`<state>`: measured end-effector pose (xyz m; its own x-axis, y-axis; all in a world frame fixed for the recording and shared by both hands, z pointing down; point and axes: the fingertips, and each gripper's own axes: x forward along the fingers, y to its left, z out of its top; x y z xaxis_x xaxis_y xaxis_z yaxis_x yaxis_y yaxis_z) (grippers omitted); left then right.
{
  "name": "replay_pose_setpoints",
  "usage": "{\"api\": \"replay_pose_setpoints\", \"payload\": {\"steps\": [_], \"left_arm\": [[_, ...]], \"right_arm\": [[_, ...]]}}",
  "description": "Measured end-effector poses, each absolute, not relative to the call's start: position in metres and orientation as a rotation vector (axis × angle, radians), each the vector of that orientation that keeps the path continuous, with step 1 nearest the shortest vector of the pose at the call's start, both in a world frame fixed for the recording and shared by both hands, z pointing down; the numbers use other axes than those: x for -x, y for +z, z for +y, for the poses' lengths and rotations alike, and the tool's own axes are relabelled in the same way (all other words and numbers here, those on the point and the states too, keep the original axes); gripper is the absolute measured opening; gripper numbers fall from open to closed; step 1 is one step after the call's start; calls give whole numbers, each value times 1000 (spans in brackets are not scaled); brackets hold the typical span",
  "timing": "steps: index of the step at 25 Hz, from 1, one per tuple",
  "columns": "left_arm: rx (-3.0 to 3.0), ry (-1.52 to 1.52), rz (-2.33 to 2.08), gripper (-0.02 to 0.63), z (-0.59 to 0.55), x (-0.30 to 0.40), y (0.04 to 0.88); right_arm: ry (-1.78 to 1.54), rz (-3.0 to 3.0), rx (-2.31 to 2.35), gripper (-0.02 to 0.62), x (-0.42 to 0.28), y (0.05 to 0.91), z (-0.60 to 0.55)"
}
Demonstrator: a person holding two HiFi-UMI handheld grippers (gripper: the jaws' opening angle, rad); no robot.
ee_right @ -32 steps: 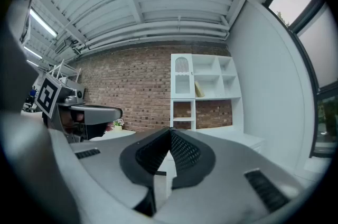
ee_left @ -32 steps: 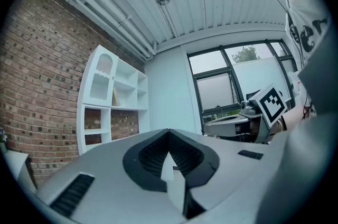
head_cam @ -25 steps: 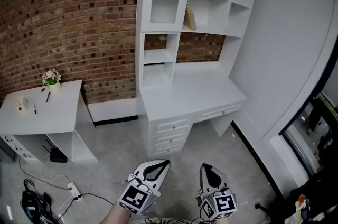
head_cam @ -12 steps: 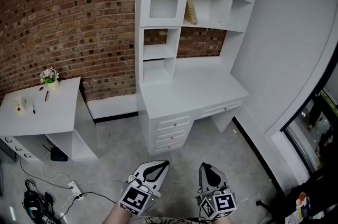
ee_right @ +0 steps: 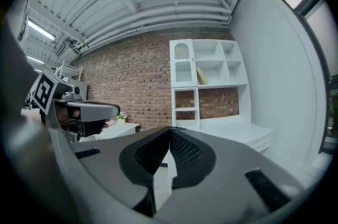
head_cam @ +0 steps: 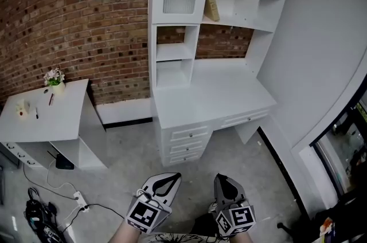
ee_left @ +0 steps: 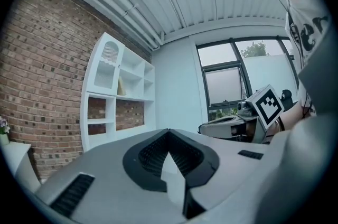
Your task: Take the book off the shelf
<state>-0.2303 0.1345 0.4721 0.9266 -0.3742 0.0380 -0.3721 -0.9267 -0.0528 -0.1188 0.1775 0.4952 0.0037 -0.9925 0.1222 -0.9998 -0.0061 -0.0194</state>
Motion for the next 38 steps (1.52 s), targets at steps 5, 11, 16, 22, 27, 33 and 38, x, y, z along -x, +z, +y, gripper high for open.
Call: {"api": "replay_pose_setpoints", "payload": {"steps": [5,11,16,22,27,33,38], "left_arm": [[2996,-94,731,15,106,190,471],[2911,-83,856,15,71,114,449],[2883,-35,930,15,47,36,433],[2893,-91,1003,15,22,-45,441],[2892,-112,1067,15,-5,-78,447],[2911,-105,1156,15,-58,-94,462],[2910,-87,1164,15,-118,-104,460]], "right_arm": [[151,-2259,-2098,8,74,495,140],[79,-2288,-2059,8,-18,469,91],[41,-2317,-2041,8,-107,450,61],[91,-2309,-2008,8,-191,458,34],[87,-2274,-2046,8,-236,459,3],[71,-2288,-2003,8,-254,462,-50],[56,-2288,-1978,8,-261,462,-110]]}}
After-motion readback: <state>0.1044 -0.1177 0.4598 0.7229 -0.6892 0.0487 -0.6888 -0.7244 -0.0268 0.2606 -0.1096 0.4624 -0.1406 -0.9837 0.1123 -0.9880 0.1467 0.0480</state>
